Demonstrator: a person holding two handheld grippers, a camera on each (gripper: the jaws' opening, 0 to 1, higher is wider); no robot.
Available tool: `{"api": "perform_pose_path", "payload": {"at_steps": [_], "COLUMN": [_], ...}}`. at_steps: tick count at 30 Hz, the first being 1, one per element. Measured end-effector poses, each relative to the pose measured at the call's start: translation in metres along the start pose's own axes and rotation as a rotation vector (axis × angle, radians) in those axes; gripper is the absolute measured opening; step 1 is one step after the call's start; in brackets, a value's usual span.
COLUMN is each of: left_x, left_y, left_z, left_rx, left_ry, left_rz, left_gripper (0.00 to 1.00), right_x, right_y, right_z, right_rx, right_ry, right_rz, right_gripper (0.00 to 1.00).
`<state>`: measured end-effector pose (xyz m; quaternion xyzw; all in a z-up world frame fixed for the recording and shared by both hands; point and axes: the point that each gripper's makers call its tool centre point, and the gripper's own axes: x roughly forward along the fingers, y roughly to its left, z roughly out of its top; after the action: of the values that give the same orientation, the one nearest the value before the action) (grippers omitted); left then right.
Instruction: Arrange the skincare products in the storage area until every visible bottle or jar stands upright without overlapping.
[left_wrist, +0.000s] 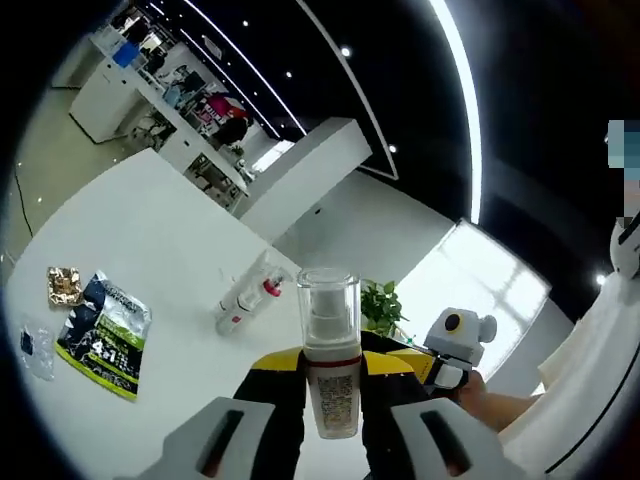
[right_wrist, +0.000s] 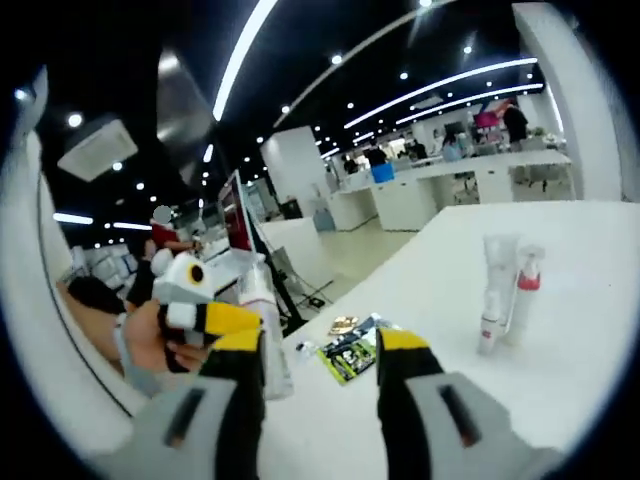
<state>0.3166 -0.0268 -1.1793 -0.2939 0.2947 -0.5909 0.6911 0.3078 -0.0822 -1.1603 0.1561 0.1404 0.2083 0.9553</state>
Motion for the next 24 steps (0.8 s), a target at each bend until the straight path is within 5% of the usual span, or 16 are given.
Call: {"api": "perform_pose_path", "payload": {"at_steps": [11,24], "left_x": [0.004,0.002], "left_y": [-0.015,-0.018], "left_z": [-0.014,-0.025], "left_rx": [0.208,0.303], "left_ry": [0.152,0.237], "left_rz": [-0.013,-0.039], "left_gripper": [0.19,0.19], "right_x": [0.014,0.017], "right_y": [0.030,0.053], "right_z": [0.024,0.016], "right_rx": [0.021,-0.009], "right_ry": [-0.015,0.078], "right_rz": [0.122,0.209], "right_gripper": [0.42,0.39]}}
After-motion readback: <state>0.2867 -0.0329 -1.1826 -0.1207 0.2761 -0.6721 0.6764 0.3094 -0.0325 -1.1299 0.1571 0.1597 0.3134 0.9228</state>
